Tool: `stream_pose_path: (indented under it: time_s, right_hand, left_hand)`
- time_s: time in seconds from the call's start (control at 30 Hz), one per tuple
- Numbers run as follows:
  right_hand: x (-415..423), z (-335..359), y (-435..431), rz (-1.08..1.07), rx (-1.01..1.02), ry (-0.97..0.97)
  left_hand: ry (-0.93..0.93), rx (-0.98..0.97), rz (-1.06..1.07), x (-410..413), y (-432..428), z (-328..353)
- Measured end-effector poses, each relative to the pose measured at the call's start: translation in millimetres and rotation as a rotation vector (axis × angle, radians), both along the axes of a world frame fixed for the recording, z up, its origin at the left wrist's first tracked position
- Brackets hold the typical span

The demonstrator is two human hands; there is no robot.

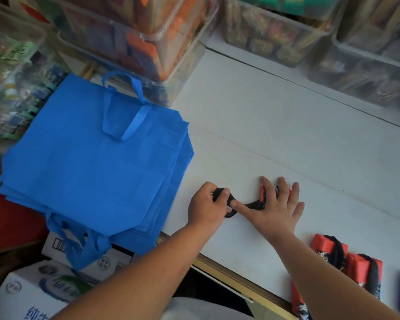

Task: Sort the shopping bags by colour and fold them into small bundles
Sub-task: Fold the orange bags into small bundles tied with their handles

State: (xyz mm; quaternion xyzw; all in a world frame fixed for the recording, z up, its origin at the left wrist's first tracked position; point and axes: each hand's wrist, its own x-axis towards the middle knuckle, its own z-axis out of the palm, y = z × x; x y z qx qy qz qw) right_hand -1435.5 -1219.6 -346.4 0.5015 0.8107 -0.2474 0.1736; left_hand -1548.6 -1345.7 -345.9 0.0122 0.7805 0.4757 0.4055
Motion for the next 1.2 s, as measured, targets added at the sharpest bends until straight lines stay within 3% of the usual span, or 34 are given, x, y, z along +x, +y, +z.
stream_pose_path:
  time_s: [0.4,0.6,0.93,1.2]
  right_hand:
    - [-1.9,-6.0,-3.4,0.022,0.082,-0.041]
    - [1.1,-11.9,-0.4,0.043,0.094,-0.001]
    - [-7.5,4.2,1.8,-0.006,-0.031,-0.038]
    - [-11.2,-7.3,-13.6,0.002,0.141,-0.02]
  left_hand:
    - [-0.043,-0.003,-0.053,-11.2,-1.3,-0.7]
    - [-0.124,0.153,0.07,-28.0,3.6,13.5]
    - [0.102,-0.112,-0.213,-16.8,-0.9,6.5]
    - [-0.092,-0.011,-0.127,-16.9,-10.4,-0.7]
